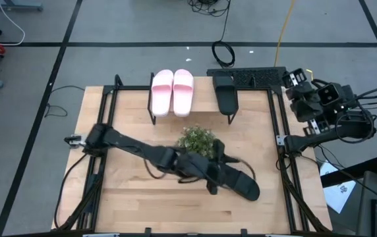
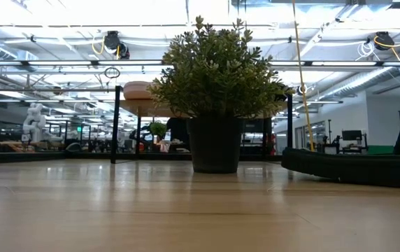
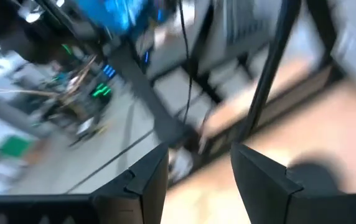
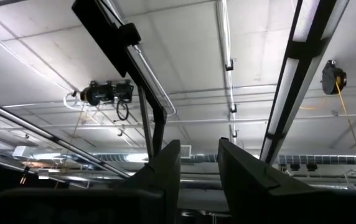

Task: Pick and place slides into the shelf
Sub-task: Put the black slipper on the shelf

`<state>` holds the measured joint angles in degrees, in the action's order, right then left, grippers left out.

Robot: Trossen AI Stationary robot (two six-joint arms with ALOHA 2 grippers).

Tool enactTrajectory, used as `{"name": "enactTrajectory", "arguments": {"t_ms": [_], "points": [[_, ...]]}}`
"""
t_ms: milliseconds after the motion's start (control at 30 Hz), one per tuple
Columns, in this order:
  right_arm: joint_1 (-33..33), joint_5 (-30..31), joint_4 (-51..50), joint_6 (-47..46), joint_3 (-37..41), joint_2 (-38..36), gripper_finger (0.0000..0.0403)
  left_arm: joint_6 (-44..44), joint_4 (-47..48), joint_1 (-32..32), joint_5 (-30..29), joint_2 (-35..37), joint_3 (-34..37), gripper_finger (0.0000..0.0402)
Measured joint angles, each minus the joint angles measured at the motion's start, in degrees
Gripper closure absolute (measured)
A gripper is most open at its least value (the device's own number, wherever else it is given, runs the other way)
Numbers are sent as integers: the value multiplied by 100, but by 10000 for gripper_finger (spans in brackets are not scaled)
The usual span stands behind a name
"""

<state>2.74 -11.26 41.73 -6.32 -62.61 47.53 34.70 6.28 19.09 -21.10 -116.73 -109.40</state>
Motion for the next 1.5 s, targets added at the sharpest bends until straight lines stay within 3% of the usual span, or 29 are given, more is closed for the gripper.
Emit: {"name": "enactTrajectory", "arguments": {"t_ms": [133, 367, 667, 733, 833, 1000, 1133, 1400, 1500], "points": [[-2, 21, -90, 10, 0, -11, 307, 1306, 193, 217, -866, -391, 7, 220], [-2, 61, -534, 116, 0, -5, 307, 2426, -432, 739, -2138, -439, 4, 220], [-2, 67, -874, 238, 0, 24, 307, 1678, 27, 969, -2337, -437, 2, 220], [-2, 67, -1127, 133, 0, 21, 307, 1653, 132, 1013, -2665, -441, 2, 220], [-2, -28, -1753, 22, 0, 22, 307, 1720, -52, 1203, -3802, -419, 2, 220], [3, -1077, -3033, -68, 0, 18, 307, 1943, -788, 1633, -5911, -13, 4, 220], [149, -1509, -4221, -614, 0, -43, 307, 1809, -1184, 2032, -6832, 491, -5, 220], [653, -2212, -6947, -2064, 0, -174, 307, 991, -1271, 2486, -6892, 1295, -7, 220], [906, -2107, -8007, -2596, 0, -209, 307, 983, -1252, 2468, -6890, 1405, -4, 220]]}}
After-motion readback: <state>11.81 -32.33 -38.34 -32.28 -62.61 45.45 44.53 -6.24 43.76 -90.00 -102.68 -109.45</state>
